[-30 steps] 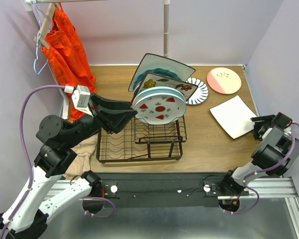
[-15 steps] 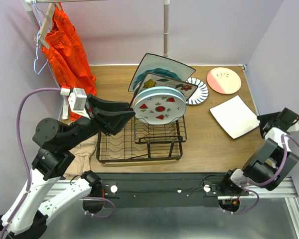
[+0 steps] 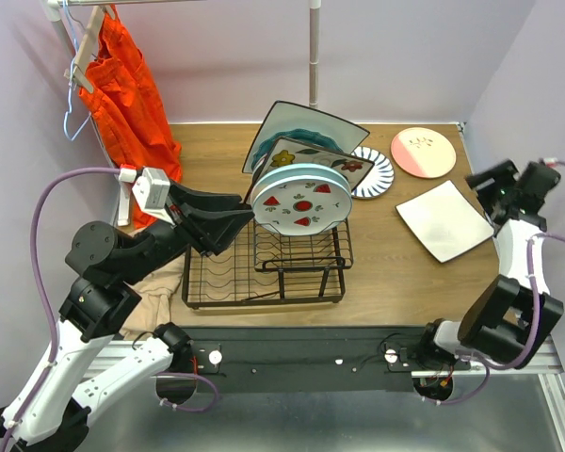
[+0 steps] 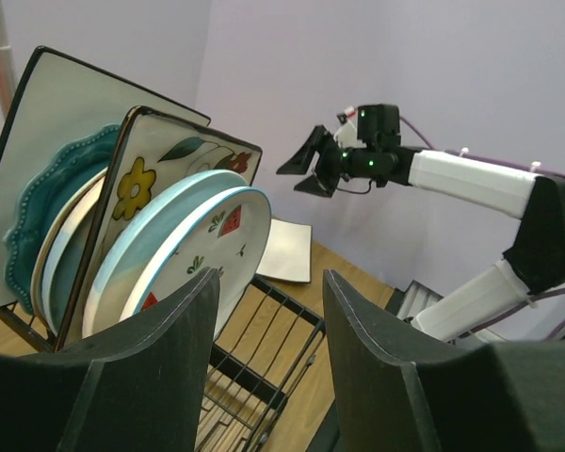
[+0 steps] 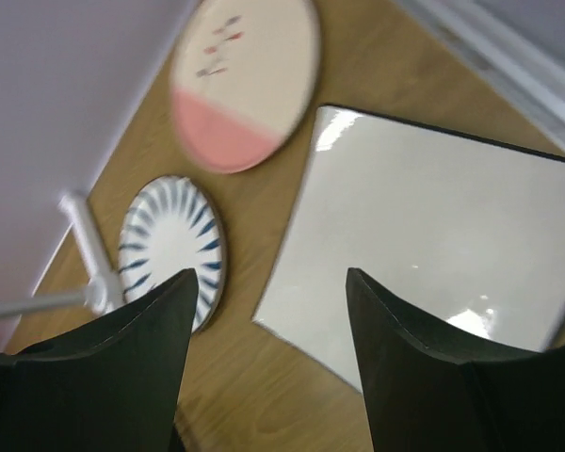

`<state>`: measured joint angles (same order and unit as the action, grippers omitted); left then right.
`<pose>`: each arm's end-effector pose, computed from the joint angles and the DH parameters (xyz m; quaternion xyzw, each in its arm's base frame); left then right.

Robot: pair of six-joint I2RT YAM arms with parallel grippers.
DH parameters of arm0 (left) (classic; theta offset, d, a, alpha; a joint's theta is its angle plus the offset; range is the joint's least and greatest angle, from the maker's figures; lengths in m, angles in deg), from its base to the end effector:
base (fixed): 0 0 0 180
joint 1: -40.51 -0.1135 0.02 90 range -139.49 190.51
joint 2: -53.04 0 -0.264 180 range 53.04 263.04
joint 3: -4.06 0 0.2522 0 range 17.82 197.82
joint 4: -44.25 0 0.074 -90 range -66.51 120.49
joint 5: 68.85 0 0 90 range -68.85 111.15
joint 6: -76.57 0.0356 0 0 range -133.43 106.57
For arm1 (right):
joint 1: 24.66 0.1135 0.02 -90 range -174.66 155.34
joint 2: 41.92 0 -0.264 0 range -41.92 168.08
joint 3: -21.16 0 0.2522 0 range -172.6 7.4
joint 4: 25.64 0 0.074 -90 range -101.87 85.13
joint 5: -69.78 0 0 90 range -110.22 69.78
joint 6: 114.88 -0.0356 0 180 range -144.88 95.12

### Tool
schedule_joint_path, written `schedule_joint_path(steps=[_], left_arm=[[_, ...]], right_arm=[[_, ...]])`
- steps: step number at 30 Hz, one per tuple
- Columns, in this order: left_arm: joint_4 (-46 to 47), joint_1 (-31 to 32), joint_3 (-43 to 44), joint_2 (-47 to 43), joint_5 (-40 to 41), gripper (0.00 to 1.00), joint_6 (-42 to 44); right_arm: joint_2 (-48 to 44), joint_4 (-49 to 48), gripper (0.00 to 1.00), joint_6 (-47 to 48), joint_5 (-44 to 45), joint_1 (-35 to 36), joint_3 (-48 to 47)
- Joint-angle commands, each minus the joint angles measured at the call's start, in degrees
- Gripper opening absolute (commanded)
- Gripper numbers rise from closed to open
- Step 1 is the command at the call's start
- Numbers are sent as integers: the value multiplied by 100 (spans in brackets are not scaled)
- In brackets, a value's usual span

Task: Unload the plates from the dish rack

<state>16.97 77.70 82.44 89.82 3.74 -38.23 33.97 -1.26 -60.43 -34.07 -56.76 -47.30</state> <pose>0.0746 -0.0700 0.4657 0.1843 0.5900 -0.4816 0.6214 0.2570 -0.1511 0.2797 0.4342 0.7533 0.1198 0.4793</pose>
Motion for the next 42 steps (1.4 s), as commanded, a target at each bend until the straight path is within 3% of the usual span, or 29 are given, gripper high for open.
schedule_joint_path(steps=[1,9,14,22,30,39,42], left_arm=[[-204,-19,7,14,264,57,291],[-134,-19,-2,190,107,56,537],[445,-19,-335,23,-367,56,634],[429,-19,-441,111,-448,56,660],[543,-19,-538,137,-439,56,625],[728,-19,-582,260,-447,56,537],[780,-19,-591,295,-404,56,493]], right_arm=[[-531,125,73,988,-1309,791,-620],[-1876,196,72,1700,-2394,1231,-806],[-2289,187,72,2244,-3632,1785,-849],[-2738,-138,70,2465,-5688,2110,-946],[-2607,-182,69,2729,-6244,2515,-1157],[-2150,-183,66,2799,-5981,3060,-1473],[-1904,342,66,3184,-5832,3340,-1737]])
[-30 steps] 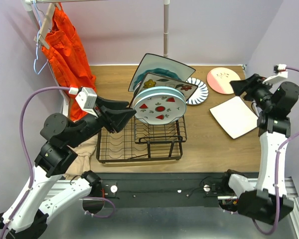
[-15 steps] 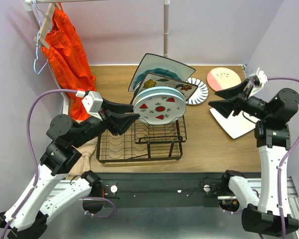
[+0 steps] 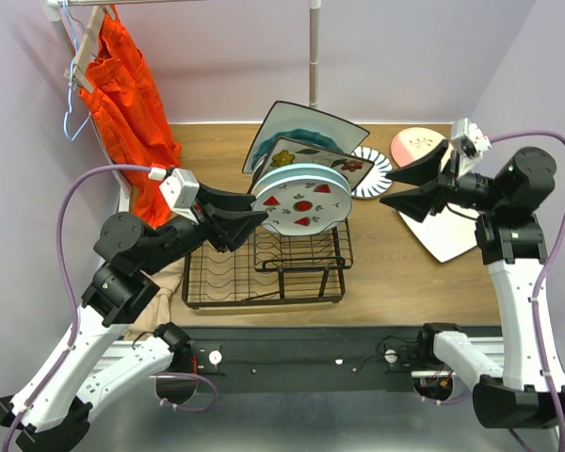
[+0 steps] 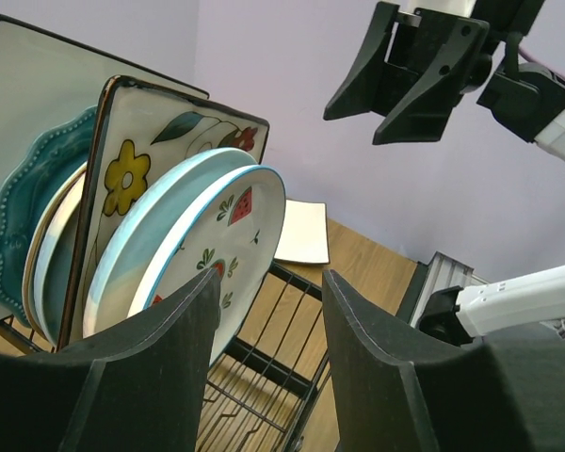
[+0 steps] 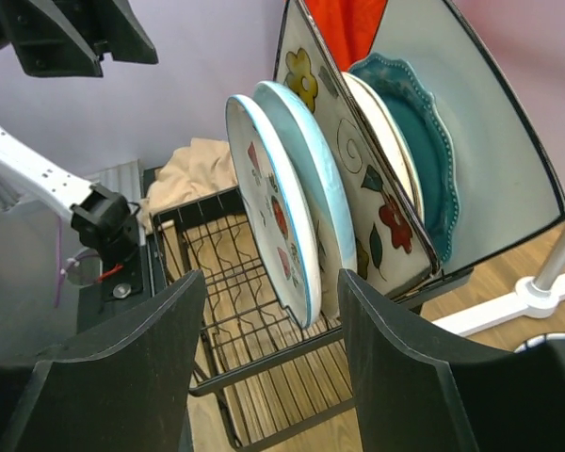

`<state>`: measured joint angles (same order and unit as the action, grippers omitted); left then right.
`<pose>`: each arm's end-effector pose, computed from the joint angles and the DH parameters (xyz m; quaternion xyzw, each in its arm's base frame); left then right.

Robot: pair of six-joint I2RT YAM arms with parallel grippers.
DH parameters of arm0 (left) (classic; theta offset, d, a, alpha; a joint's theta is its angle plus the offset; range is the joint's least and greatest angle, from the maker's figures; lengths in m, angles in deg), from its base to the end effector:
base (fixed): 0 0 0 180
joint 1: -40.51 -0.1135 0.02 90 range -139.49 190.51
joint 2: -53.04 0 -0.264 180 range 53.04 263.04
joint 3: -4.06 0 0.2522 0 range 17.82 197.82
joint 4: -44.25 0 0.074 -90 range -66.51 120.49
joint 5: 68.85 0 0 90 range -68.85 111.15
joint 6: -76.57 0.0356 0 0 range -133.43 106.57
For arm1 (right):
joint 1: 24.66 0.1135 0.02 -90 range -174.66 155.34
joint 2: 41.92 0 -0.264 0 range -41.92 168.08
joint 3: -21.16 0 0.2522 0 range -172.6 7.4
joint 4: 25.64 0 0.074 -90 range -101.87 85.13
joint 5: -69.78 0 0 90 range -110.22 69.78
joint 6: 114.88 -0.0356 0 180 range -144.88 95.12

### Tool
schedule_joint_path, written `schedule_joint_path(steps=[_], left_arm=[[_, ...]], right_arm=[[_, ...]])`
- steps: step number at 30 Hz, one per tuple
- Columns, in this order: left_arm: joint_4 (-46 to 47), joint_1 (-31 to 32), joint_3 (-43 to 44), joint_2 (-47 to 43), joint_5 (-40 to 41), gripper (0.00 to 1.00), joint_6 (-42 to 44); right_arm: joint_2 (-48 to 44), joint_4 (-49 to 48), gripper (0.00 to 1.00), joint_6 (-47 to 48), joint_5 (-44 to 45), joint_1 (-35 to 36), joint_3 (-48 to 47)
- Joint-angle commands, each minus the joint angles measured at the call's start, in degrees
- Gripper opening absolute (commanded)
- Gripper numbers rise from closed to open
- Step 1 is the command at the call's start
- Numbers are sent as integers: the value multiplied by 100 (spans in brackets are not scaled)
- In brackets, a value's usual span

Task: Unload the plates from the dish rack

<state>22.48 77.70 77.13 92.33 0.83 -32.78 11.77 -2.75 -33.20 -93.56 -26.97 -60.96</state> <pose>0.0964 -0.0886 0.4432 0.2315 0.5906 -0.4601 0.6212 0.1705 0.0273 0.4544 -0.3904 0.5777 0.4320 0.5721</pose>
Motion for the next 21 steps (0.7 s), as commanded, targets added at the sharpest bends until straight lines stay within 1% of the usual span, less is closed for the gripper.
schedule_joint_path(steps=[1,6,8,9,10,11,13,21], left_arm=[[221,-19,-68,53,-96,56,-60],[230,-28,-95,61,1,56,-51],[247,-28,-95,88,10,56,-42],[256,-28,-86,97,10,56,-42],[256,-19,-95,105,10,56,-51],[291,-27,-104,123,10,56,-42],[326,-19,-112,140,-7,56,-51],[326,-19,-139,140,-43,56,-77]], right_arm=[[378,598,66,567,257,502,-441],[458,696,66,717,434,880,-521],[598,774,66,770,706,1266,-529],[651,1062,66,1109,899,1416,-608],[704,1248,65,1269,1101,1730,-661],[748,1397,65,1419,1442,1864,-714],[792,1548,65,1640,1673,2136,-749],[713,1505,63,1930,2490,2436,-644]])
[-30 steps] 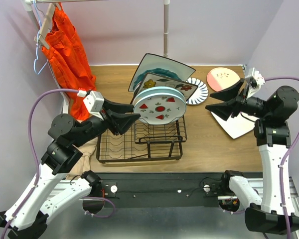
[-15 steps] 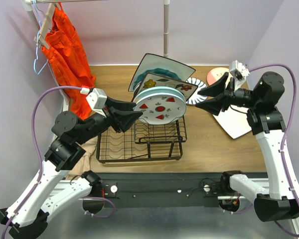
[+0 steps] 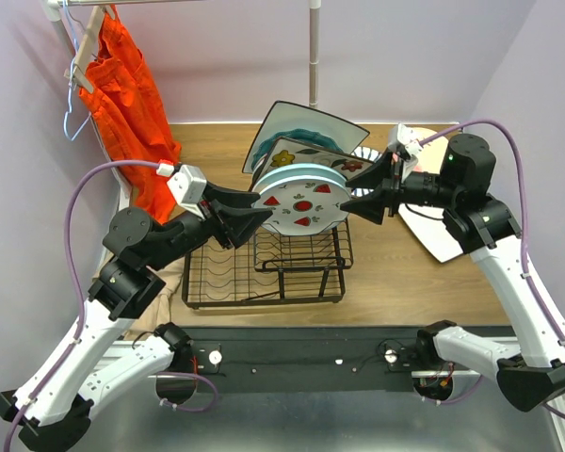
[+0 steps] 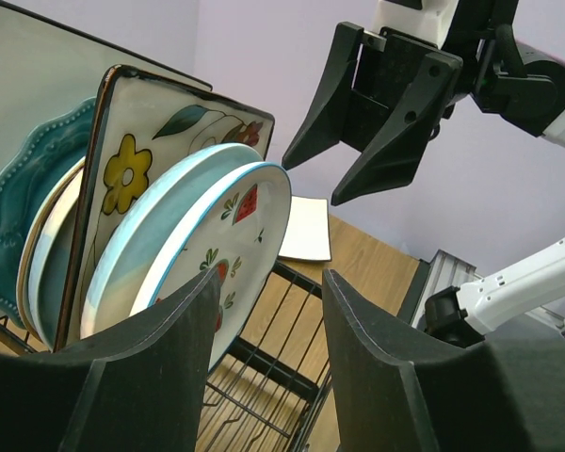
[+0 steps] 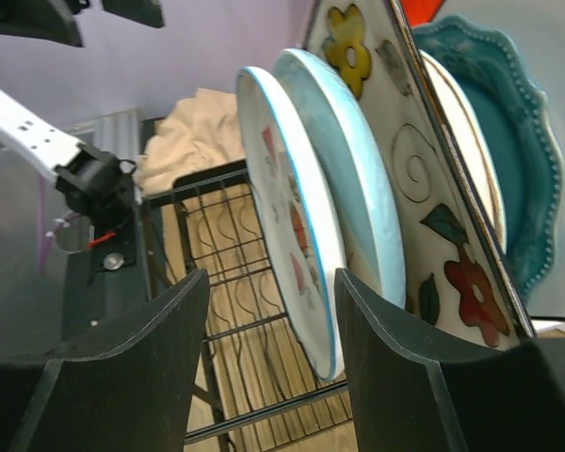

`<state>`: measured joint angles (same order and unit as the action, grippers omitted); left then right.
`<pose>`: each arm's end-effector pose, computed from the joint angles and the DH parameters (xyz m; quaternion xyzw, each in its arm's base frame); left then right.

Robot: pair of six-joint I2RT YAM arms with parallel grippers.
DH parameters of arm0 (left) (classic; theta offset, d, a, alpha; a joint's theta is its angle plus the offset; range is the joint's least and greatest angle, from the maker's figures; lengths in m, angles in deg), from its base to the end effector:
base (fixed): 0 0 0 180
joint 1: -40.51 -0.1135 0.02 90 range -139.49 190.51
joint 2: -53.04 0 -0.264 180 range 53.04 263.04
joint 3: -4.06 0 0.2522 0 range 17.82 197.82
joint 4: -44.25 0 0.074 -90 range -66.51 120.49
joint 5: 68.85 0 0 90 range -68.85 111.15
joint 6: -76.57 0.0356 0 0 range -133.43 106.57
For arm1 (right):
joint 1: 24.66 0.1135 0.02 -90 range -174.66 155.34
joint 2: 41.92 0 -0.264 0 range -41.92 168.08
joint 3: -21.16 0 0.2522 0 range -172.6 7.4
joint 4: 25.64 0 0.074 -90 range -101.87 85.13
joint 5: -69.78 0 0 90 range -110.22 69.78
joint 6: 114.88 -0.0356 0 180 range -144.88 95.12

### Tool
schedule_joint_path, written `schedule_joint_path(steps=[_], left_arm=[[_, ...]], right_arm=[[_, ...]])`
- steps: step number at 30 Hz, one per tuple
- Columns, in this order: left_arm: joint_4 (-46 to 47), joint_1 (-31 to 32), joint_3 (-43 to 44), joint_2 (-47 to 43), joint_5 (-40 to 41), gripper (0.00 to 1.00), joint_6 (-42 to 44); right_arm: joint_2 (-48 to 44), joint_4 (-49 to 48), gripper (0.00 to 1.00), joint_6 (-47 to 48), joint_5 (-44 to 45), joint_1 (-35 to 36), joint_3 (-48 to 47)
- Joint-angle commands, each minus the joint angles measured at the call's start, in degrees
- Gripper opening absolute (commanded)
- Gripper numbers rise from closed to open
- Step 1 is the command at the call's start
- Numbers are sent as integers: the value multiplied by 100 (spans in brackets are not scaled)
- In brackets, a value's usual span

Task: Unload the plates from the dish rack

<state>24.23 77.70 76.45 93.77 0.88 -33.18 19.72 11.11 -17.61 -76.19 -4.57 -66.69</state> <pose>0.1039 -0.0943 0.4398 0.2291 0.5940 -0.4615 0.6178 0.1901 0.1009 0.4400 -0.4520 0.5889 0.4216 0.5206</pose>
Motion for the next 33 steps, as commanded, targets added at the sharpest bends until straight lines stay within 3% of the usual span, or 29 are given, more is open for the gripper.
schedule_joint_path(steps=[1,18,33], left_arm=[[143,-19,-71,-12,-38,56,-29],[81,-19,-132,-21,32,56,41],[248,-27,-168,49,-126,56,-20]], right_arm=[[-118,127,63,424,815,249,-54],[32,84,59,873,1088,460,17],[286,57,53,969,1896,1189,26]])
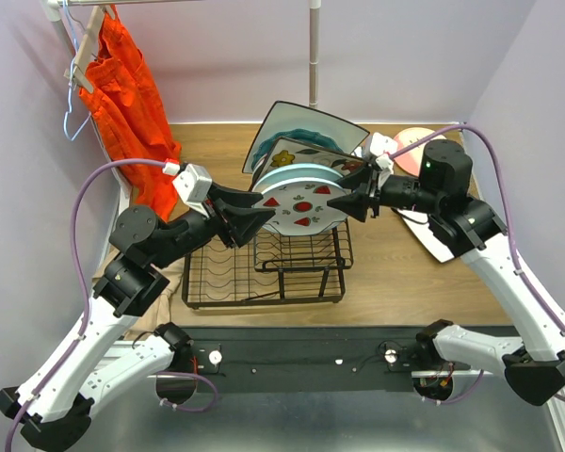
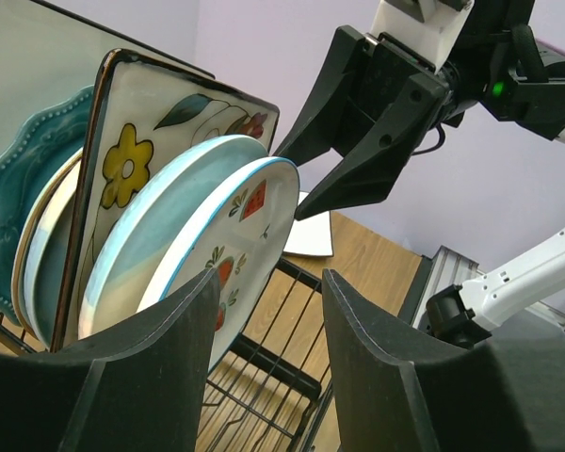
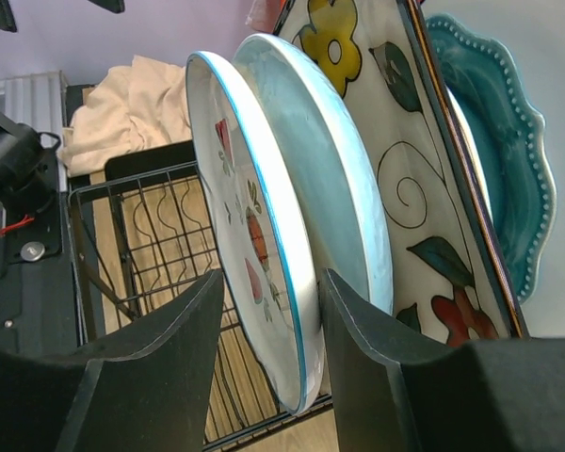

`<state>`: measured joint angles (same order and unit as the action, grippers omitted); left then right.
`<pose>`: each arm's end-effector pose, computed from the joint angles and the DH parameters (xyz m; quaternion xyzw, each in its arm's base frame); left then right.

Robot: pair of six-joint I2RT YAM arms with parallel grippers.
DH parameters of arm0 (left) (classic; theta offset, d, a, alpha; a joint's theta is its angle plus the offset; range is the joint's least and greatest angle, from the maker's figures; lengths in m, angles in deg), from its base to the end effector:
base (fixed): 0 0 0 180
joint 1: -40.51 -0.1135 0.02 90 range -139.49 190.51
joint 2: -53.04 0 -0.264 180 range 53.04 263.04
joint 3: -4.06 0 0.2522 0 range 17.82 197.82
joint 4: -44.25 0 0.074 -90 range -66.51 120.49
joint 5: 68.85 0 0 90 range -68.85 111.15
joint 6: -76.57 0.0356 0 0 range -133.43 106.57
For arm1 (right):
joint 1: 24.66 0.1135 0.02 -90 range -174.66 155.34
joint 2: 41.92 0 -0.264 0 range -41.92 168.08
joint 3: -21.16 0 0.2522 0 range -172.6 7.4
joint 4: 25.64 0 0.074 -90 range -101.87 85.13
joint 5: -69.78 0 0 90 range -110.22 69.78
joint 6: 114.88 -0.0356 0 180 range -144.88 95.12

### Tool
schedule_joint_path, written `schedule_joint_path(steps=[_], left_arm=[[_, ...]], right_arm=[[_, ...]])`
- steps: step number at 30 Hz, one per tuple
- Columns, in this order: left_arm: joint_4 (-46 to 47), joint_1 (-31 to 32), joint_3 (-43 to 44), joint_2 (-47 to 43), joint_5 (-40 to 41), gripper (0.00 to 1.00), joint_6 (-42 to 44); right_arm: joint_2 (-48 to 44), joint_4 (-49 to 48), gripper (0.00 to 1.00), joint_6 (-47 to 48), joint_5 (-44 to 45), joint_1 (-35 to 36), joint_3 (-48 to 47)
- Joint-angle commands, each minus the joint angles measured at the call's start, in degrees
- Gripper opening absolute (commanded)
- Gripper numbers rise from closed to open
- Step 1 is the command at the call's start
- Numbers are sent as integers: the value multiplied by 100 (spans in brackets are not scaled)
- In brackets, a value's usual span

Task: Unload the plates from the dish rack

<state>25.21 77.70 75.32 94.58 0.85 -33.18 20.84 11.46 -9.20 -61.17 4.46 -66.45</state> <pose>0.1096 -0.0987 0.4335 0.2293 0.6004 -0.4601 0.6125 0.1866 0.1307 0.4328 -0.4809 0.5906 0.3393 0.5521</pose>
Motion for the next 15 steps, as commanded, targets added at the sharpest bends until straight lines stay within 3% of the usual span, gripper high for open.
schedule_joint_path(steps=[1,15], left_arm=[[150,-28,-72,-49,-124,56,-20],[53,-28,25,-93,-71,56,-12]], right_arm=[[218,22,53,137,447,409,-7],[237,-92,46,427,1274,867,1]])
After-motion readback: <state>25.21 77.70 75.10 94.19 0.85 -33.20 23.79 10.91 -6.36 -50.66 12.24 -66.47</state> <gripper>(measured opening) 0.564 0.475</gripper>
